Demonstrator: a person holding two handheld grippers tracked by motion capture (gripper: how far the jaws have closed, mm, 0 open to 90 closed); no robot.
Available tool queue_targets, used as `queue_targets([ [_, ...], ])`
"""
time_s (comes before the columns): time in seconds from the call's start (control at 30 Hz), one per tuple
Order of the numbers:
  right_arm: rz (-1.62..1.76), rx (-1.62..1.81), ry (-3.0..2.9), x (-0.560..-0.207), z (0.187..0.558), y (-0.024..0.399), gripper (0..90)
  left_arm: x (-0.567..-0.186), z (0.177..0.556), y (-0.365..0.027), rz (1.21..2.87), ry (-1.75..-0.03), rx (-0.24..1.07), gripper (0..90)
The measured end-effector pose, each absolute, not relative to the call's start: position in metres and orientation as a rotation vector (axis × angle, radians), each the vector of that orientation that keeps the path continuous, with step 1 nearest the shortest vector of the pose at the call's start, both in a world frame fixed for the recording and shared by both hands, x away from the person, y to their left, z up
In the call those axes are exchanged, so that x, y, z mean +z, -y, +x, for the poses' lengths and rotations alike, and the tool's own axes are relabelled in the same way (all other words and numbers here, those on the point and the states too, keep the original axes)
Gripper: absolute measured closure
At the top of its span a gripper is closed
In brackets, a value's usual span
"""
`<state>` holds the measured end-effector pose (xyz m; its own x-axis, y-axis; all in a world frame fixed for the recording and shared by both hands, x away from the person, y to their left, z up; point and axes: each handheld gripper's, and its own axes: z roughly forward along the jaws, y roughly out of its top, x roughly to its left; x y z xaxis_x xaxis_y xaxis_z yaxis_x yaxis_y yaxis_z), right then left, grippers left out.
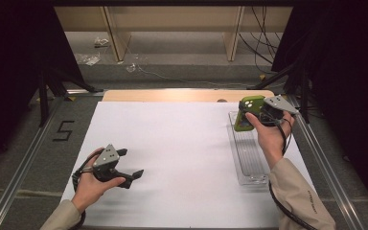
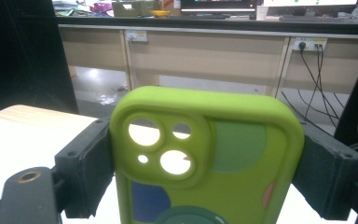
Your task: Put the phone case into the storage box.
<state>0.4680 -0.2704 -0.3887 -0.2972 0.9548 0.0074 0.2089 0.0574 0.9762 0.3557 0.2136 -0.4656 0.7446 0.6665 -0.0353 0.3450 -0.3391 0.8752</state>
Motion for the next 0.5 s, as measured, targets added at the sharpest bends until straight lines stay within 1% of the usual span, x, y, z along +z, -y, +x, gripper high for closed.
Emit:
queue_targets([
  [0.5, 1.206, 1.286, -1.605, -0.3913, 0.4761, 0.2732, 16.8, -0.466, 0.3559, -0.2134, 1.955, -0.772, 0.407, 0.0],
])
